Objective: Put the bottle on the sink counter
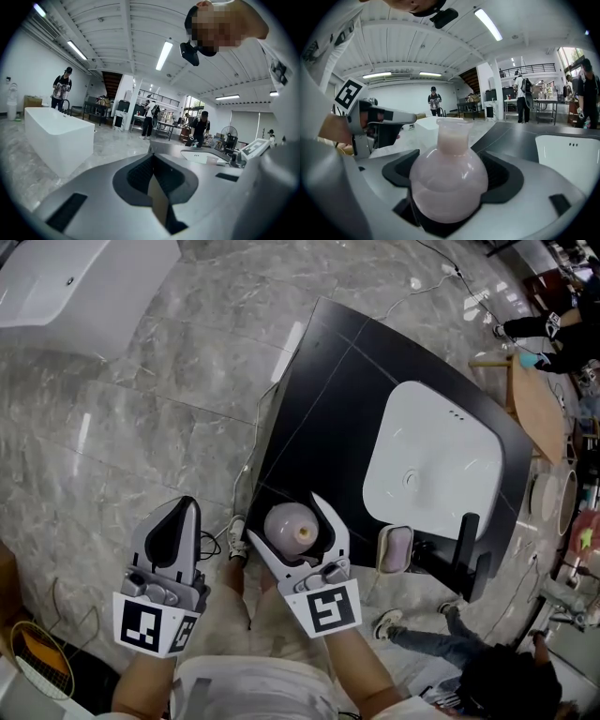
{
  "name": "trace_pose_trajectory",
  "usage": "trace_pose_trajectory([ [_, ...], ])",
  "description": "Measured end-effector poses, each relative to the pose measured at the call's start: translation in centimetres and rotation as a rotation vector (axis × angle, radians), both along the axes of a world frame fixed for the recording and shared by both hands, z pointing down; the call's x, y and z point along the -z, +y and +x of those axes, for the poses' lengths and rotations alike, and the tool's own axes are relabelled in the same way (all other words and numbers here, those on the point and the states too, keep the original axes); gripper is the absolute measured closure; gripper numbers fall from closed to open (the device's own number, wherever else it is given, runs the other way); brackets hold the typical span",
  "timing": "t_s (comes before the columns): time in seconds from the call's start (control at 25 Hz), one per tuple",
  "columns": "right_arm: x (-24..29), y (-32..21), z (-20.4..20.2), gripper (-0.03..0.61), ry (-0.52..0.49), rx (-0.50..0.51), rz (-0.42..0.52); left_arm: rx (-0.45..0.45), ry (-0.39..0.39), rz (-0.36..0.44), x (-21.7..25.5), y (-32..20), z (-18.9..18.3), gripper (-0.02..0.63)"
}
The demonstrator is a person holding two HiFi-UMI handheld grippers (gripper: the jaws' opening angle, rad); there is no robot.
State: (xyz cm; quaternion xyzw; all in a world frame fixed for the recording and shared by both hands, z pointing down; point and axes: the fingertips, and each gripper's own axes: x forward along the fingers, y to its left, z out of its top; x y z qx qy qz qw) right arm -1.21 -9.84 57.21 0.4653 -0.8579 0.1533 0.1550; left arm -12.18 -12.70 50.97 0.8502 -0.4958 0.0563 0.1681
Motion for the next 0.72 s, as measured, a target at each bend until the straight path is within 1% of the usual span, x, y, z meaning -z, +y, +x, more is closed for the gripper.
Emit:
trace_pose_trajectory([
  [0.28, -1.0, 0.1, -0.3, 0.17, 0.067, 0.011, 0.001, 0.003, 0.006, -0.009, -0.6, 0.3, -0.3, 0.6],
  [0.48, -1.9, 0.2, -0.8, 0.17, 0.099, 0.021, -0.017, 0.004, 0.007, -0.007, -0.7, 0.4, -0.5, 0.6],
  [0.72, -2.3, -0.2, -1.0, 0.169, 0.105, 0.008, -0.015, 0.007, 0.009, -0.009, -0.7, 0.6, -0.9, 0.6],
])
